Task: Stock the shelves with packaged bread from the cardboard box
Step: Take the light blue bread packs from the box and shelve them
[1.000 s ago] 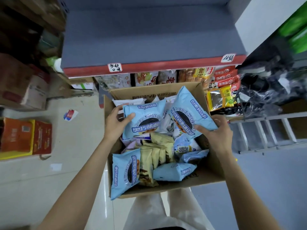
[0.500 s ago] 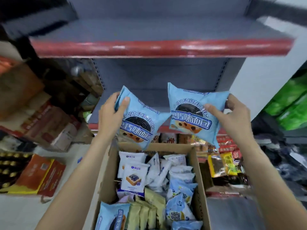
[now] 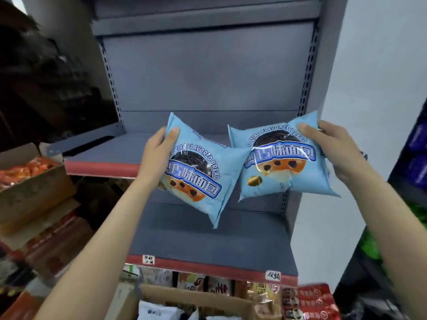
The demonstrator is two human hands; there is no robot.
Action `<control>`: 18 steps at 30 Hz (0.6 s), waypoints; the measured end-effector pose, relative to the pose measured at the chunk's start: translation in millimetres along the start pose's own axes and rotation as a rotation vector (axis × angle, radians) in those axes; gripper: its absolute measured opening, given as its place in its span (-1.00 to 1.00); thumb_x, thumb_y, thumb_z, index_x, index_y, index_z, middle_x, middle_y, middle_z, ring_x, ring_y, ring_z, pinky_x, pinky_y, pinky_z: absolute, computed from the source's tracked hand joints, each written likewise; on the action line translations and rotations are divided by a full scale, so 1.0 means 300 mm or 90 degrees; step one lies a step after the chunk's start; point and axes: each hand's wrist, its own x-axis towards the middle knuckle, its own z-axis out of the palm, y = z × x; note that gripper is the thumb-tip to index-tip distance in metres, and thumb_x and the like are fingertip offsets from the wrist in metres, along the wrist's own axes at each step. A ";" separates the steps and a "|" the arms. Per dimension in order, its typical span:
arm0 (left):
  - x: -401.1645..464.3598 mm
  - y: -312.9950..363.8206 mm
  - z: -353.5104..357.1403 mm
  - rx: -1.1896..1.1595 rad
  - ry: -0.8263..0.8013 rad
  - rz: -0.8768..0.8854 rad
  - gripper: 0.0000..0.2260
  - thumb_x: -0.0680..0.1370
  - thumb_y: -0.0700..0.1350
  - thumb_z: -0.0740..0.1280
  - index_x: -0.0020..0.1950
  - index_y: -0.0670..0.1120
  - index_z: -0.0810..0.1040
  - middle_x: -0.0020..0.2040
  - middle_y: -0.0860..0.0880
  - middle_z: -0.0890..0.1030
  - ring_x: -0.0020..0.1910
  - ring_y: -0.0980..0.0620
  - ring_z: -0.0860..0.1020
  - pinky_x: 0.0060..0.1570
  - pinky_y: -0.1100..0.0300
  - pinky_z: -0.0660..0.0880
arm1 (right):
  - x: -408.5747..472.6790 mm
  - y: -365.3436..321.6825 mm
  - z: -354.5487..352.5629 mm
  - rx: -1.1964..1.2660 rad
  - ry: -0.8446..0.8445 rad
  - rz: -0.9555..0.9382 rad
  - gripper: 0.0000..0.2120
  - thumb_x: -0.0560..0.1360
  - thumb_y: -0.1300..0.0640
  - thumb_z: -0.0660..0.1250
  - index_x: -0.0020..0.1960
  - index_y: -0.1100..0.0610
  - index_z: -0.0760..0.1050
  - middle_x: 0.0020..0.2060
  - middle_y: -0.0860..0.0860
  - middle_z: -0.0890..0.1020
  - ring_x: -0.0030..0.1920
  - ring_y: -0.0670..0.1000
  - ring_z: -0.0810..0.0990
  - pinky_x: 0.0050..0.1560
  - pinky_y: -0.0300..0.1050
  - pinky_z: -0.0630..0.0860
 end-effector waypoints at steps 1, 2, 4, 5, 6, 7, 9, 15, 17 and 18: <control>0.023 0.016 0.025 -0.009 -0.002 0.009 -0.83 0.62 -0.04 0.23 -0.11 -0.07 0.52 -0.13 -0.16 0.62 -0.16 -0.04 0.56 -0.07 0.05 0.50 | 0.039 -0.004 -0.019 0.017 0.003 -0.001 -0.93 0.50 0.07 0.35 -0.08 0.07 0.56 -0.28 -0.08 0.67 -0.35 -0.15 0.61 -0.32 -0.31 0.52; 0.046 0.028 0.051 -0.012 0.000 0.016 -0.83 0.62 -0.03 0.23 -0.08 -0.08 0.52 -0.11 -0.19 0.61 -0.15 -0.05 0.55 -0.07 0.04 0.50 | 0.080 -0.006 -0.033 0.035 0.009 -0.004 -0.94 0.50 0.09 0.35 -0.05 0.06 0.56 -0.23 -0.07 0.68 -0.29 -0.13 0.62 -0.27 -0.28 0.54; 0.090 0.051 0.108 -0.010 0.012 0.028 -0.82 0.62 -0.02 0.22 -0.06 -0.09 0.50 -0.12 -0.15 0.59 -0.16 -0.02 0.53 -0.11 0.09 0.48 | 0.171 -0.005 -0.055 0.062 0.020 -0.010 -0.88 0.51 0.13 0.35 0.05 0.07 0.53 -0.07 0.02 0.67 -0.17 -0.05 0.62 -0.15 -0.19 0.58; 0.113 0.058 0.135 -0.008 0.020 0.035 -0.82 0.62 -0.01 0.22 -0.08 -0.08 0.49 -0.13 -0.12 0.58 -0.17 -0.01 0.52 -0.12 0.09 0.47 | 0.212 -0.009 -0.059 0.060 0.023 -0.015 -0.81 0.52 0.15 0.34 0.12 0.12 0.50 -0.02 0.06 0.64 -0.16 -0.05 0.60 -0.19 -0.23 0.57; 0.141 0.057 0.162 -0.006 0.029 0.039 -0.82 0.61 0.02 0.23 -0.10 -0.06 0.49 -0.14 -0.12 0.59 -0.16 -0.01 0.52 -0.10 0.06 0.48 | 0.254 -0.015 -0.063 0.048 0.023 -0.021 -0.75 0.53 0.16 0.32 0.19 0.16 0.46 -0.01 0.06 0.62 -0.18 -0.08 0.58 -0.28 -0.31 0.53; 0.171 0.057 0.190 -0.005 0.036 0.041 -0.80 0.58 0.06 0.25 -0.12 -0.04 0.49 -0.13 -0.14 0.60 -0.15 -0.03 0.54 -0.07 0.01 0.49 | 0.298 -0.021 -0.066 0.037 0.023 -0.027 -0.72 0.54 0.17 0.31 0.23 0.18 0.43 -0.03 0.03 0.60 -0.20 -0.11 0.56 -0.36 -0.37 0.49; 0.237 0.057 0.244 0.009 0.051 0.039 -0.72 0.48 0.20 0.24 -0.15 0.00 0.51 -0.09 -0.14 0.64 -0.10 -0.12 0.59 0.00 -0.10 0.52 | 0.389 -0.037 -0.074 0.024 0.019 -0.042 -0.73 0.55 0.17 0.29 0.23 0.13 0.38 -0.03 -0.01 0.58 -0.20 -0.14 0.54 -0.39 -0.36 0.45; 0.402 0.001 0.444 0.116 0.076 0.021 -0.69 0.60 0.12 0.15 -0.09 -0.11 0.46 -0.08 -0.11 0.60 -0.02 -0.16 0.56 0.04 -0.04 0.48 | 0.659 0.022 -0.080 -0.202 0.003 -0.018 -0.66 0.52 0.13 0.33 0.21 0.17 0.27 0.16 0.22 0.53 0.07 0.21 0.58 -0.04 0.23 0.59; 0.427 -0.035 0.509 0.170 0.078 -0.004 -0.72 0.63 0.07 0.12 -0.04 -0.12 0.45 -0.02 -0.11 0.59 0.01 -0.15 0.54 0.01 0.02 0.43 | 0.727 0.051 -0.065 -0.294 -0.011 0.004 -0.54 0.51 0.14 0.35 0.28 0.26 0.23 0.14 0.26 0.51 0.03 0.25 0.57 -0.03 0.23 0.58; 0.440 -0.058 0.534 0.180 0.071 -0.019 -0.72 0.63 0.06 0.11 -0.01 -0.12 0.45 0.00 -0.12 0.59 0.02 -0.15 0.53 0.02 0.03 0.43 | 0.749 0.061 -0.060 -0.352 -0.026 0.006 -0.51 0.50 0.14 0.36 0.30 0.28 0.24 0.12 0.26 0.51 0.00 0.24 0.56 -0.04 0.17 0.58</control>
